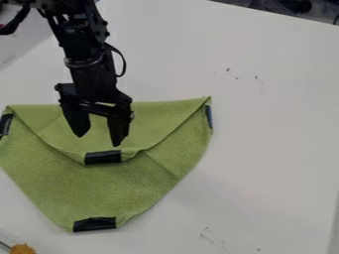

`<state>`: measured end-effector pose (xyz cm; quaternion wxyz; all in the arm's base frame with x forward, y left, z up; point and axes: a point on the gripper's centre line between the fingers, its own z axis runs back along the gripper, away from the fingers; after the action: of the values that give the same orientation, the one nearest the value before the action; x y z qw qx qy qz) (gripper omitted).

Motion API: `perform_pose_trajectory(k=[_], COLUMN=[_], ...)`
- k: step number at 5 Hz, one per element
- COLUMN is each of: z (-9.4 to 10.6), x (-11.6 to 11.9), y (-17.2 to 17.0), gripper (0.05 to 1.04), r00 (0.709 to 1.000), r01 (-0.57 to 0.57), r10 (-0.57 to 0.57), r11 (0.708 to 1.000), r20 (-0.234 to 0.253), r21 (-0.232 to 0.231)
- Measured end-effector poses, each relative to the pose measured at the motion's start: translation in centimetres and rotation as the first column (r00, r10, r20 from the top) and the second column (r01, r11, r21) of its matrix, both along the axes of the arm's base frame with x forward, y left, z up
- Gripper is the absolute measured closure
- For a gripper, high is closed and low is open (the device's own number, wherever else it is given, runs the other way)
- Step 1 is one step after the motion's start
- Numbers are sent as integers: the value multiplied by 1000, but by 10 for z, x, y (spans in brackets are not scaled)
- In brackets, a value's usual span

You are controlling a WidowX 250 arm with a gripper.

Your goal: Fold the cloth from top left to bottom right

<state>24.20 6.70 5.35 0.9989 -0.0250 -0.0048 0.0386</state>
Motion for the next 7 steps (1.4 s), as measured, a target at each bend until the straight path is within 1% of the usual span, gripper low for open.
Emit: perform_pose_trajectory(k=[1,2,3,4,5,6,7], z=[-6,-4,-1,-10,-28,-39,-44], x=[-4,-15,-34,-60,-71,-74,-74], y=[-1,-15,-30,-47,-55,-60,-61], gripper=[83,83,83,83,83,83,83], r00=[1000,1000,998,992,989,986,985], r01=[-11,-12,-64,-114,-110,-124,-126], r10=[11,12,64,116,117,137,142], r11=[1000,1000,998,993,991,983,981], r20=[-26,-10,21,44,91,95,97], r21=[-8,-2,-14,-42,-76,-133,-150])
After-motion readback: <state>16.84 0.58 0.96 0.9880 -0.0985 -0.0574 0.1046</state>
